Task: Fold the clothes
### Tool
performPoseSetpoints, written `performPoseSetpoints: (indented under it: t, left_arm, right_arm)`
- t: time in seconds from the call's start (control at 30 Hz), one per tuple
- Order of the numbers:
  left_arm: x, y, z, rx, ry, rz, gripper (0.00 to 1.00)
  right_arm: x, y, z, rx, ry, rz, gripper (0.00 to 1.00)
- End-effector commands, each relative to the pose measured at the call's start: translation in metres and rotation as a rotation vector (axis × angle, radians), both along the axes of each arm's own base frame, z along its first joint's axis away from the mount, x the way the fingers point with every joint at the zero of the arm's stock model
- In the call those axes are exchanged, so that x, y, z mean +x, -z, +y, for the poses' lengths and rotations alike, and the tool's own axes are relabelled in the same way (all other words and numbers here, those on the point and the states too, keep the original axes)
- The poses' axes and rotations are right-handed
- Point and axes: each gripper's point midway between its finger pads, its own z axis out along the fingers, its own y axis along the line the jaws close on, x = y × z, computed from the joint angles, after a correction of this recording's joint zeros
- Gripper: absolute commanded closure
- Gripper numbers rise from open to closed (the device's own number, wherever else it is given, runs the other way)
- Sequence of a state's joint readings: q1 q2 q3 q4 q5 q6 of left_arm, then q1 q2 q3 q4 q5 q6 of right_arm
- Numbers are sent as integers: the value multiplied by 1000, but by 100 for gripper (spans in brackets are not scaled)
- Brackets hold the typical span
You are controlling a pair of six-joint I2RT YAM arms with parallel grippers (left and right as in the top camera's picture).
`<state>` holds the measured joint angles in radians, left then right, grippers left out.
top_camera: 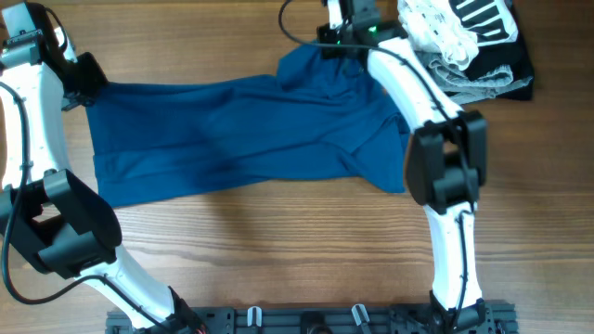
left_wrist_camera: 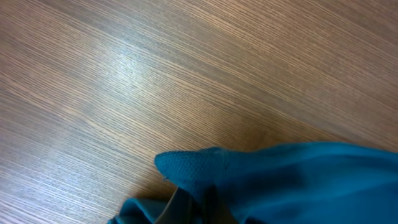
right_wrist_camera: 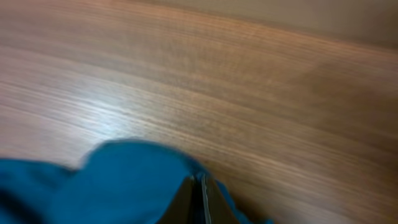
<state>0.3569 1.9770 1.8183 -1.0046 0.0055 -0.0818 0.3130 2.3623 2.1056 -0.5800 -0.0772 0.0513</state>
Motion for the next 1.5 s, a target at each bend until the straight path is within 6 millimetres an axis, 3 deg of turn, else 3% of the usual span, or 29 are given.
performPoseSetpoints:
  t: [0.0, 0.13, 0.27, 0.37, 0.47, 0.6, 0.63, 0.7, 0.73, 0.77, 0.8, 0.83, 0.9, 0.97, 1.07, 1.2, 1.3, 1.4, 1.47]
  left_arm:
    - [-3, -6, 18, 54, -48, -7, 96]
    - [-4, -8, 34, 62, -80, -28, 96]
    - [-9, -7, 38, 59, -92, -20, 96]
    - [-29, 2, 30, 24, -91, 72, 96]
    - [-48, 9, 24, -7, -93, 150, 96]
    - [-86, 27, 8, -72, -91, 311, 96]
    - [-93, 33, 4, -86, -90, 344, 87]
    - [-104, 45, -2, -112, -89, 389, 60]
    - [-109, 50, -4, -119, -90, 408, 52]
    - [-114, 55, -7, -127, -89, 429, 41]
    - [-116, 55, -7, -130, -91, 434, 32]
    - [-116, 54, -6, -129, -95, 430, 15]
    - [-119, 54, -1, -132, -104, 430, 7]
    - [-123, 58, 7, -136, -121, 428, 0]
    - [-129, 84, 20, -139, -162, 412, 1]
    - [-121, 117, 4, -206, -38, 339, 4]
    - [-126, 141, -2, -199, 17, 330, 5]
    - [-142, 166, -10, -211, 15, 354, 17]
    - [-152, 181, -11, -194, 8, 360, 23]
  right_arm:
    - [-7, -109, -34, 12, 17, -143, 96]
    - [-34, -117, -79, 52, 20, -26, 96]
    - [-64, -120, -92, 89, -60, 63, 96]
    - [-102, -90, -88, 71, -95, 251, 96]
    - [-126, -62, -89, 59, -86, 384, 96]
    - [-177, -11, -98, 48, -31, 643, 96]
    - [-185, -4, -100, 47, -22, 679, 96]
    - [-196, 8, -104, 26, -13, 726, 92]
    - [-196, 8, -104, 27, -14, 727, 80]
    - [-189, 1, -99, 52, -27, 688, 62]
    - [-183, -11, -94, 80, -49, 643, 52]
    - [-177, -27, -92, 89, -71, 587, 36]
    - [-174, -58, -91, 69, -130, 484, 4]
    - [-175, -81, -91, 64, -150, 415, 0]
    - [-179, -84, -90, 72, -153, 419, 1]
    - [-176, -85, -89, 77, -160, 403, 1]
    - [-174, -86, -88, 77, -161, 395, 1]
    - [-171, -87, -88, 88, -142, 386, 3]
    - [-169, -88, -85, 114, -107, 392, 10]
